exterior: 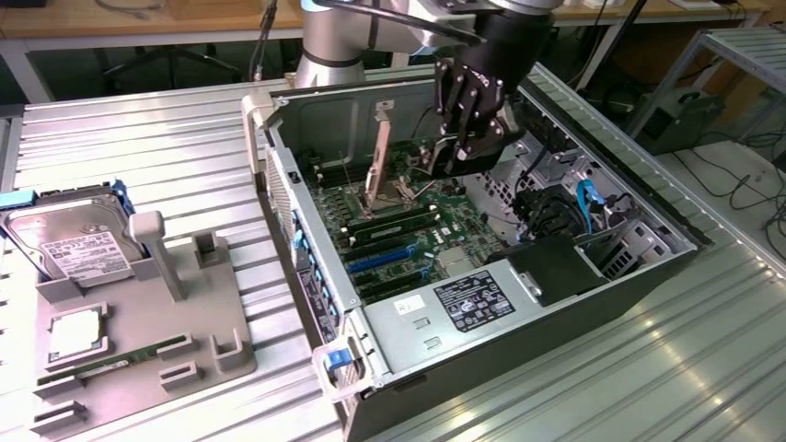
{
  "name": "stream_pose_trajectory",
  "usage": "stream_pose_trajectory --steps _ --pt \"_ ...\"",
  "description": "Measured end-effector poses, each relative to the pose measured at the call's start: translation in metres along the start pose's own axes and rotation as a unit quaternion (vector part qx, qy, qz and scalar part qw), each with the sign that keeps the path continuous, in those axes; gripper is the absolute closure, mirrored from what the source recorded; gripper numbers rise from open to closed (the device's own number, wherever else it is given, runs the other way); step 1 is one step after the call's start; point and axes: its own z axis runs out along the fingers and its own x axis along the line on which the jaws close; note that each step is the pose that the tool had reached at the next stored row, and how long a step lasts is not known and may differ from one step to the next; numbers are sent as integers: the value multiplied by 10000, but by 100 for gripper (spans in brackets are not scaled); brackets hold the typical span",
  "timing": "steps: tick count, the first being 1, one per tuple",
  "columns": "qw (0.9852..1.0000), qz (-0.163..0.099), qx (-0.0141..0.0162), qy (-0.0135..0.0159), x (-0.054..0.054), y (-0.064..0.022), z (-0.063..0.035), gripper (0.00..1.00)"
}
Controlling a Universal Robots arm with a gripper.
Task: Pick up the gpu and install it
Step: 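Insert the gpu into the slot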
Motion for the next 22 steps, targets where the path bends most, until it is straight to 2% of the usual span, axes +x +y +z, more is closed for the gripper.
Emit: stream_pose_trajectory --steps 2,5,7,18,22 --pt "10000 1 6 0 -2 2 31 72" --pt "10000 -2 53 -1 -10 7 58 72" --pt "10000 -7 65 0 -16 14 91 72" --pt "10000 -27 66 -3 -24 16 292 72" --pt "10000 -45 66 -12 -23 60 374 72"
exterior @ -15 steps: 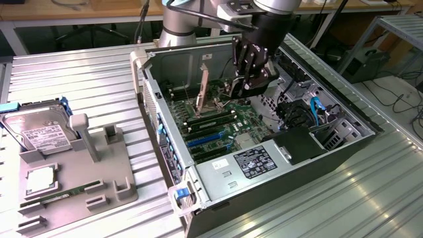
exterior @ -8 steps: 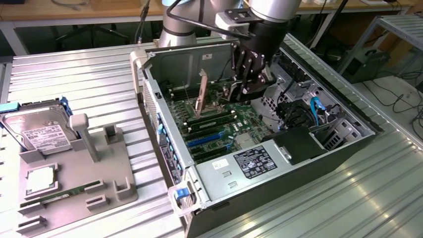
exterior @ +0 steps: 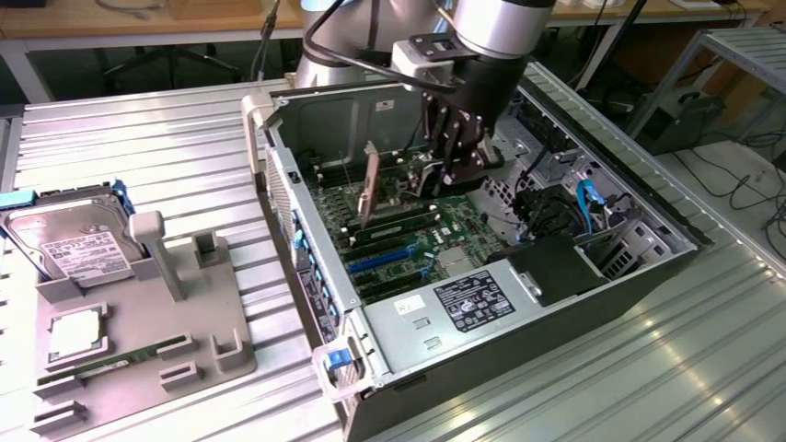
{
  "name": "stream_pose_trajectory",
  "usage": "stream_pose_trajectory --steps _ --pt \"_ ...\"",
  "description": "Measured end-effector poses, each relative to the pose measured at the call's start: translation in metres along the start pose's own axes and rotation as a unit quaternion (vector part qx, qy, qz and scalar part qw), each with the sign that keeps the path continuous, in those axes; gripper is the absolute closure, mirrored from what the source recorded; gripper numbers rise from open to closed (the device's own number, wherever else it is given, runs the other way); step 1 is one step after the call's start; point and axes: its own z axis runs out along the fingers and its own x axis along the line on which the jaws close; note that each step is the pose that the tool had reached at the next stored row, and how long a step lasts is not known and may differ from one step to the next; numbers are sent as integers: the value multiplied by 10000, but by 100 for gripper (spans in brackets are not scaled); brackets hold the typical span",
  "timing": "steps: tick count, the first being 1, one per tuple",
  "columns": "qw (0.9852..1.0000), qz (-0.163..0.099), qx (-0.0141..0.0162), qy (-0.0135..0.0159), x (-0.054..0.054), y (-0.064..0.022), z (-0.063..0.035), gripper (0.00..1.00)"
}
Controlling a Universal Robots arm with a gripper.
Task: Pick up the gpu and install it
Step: 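Insert the gpu into the slot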
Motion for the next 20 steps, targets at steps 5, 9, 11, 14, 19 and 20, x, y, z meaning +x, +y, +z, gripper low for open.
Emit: stream_pose_trajectory --steps 5,9,11,14,19,20 --pt "10000 -7 0 -1 0 23 69 72" --pt "10000 -7 0 -2 1 59 128 72" --pt "10000 -8 0 -4 1 81 156 72" --pt "10000 -10 21 -4 2 112 206 72" --pt "10000 -18 26 -6 3 186 288 72" --pt "10000 -18 26 -6 3 188 298 72"
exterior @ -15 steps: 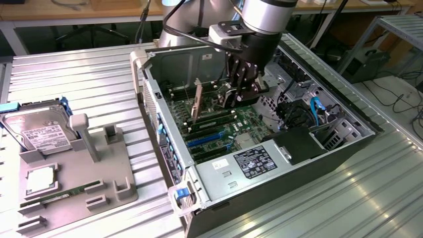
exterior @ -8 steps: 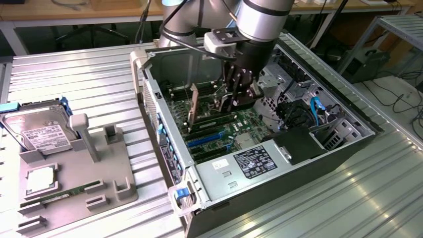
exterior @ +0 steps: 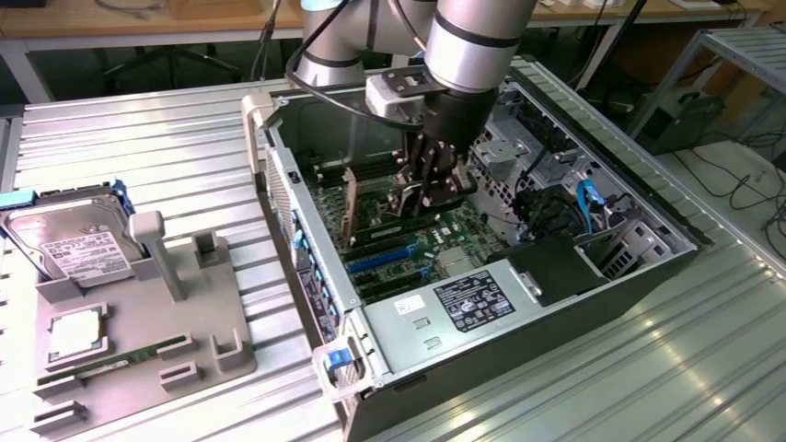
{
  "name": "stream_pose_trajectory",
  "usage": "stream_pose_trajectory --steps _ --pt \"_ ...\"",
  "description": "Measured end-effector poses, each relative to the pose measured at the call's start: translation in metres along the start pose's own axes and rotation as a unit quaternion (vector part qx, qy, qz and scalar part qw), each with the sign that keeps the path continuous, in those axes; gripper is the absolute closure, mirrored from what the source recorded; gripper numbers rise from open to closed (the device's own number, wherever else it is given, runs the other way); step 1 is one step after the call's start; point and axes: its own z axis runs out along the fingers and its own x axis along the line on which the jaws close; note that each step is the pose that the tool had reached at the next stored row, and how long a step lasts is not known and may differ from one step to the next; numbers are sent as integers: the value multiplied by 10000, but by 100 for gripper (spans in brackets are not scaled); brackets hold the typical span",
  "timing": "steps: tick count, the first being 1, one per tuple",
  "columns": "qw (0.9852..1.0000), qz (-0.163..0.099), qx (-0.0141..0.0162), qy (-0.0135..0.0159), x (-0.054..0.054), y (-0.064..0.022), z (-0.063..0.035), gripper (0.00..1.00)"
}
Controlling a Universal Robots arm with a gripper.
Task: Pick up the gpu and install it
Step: 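Insert the gpu into the slot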
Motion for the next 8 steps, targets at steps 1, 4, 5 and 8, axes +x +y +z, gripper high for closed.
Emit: stream_pose_trajectory --steps 1,4,5,8 --pt "10000 0 0 0 0 3 5 72" --pt "10000 -1 0 0 0 5 8 72" --pt "10000 0 0 0 0 6 8 72" --pt "10000 0 0 -1 0 6 14 72"
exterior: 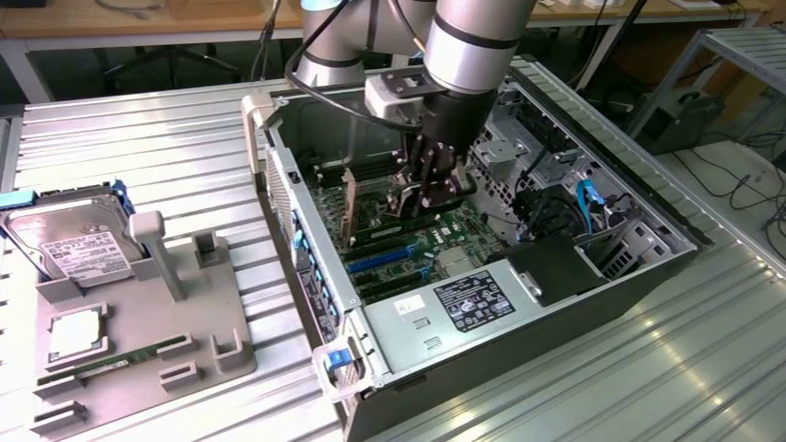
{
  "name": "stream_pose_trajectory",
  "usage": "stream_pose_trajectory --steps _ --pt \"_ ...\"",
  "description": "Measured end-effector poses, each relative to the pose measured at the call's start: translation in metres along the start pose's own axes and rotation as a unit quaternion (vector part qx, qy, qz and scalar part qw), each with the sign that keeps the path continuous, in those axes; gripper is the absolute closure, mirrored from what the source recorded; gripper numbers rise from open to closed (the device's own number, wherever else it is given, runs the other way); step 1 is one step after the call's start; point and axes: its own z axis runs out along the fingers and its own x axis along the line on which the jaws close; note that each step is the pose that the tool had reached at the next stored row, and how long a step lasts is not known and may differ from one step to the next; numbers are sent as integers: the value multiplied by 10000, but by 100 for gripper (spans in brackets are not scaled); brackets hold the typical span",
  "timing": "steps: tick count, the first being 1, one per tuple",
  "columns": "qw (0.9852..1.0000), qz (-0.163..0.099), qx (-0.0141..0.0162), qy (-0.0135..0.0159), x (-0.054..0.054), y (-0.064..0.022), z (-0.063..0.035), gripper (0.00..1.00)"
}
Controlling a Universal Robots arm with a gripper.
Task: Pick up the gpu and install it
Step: 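Insert the gpu into the slot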
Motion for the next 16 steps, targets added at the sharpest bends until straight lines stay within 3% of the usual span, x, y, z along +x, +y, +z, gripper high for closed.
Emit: stream_pose_trajectory --steps 16 --pt "10000 0 0 1 0 8 45 72"
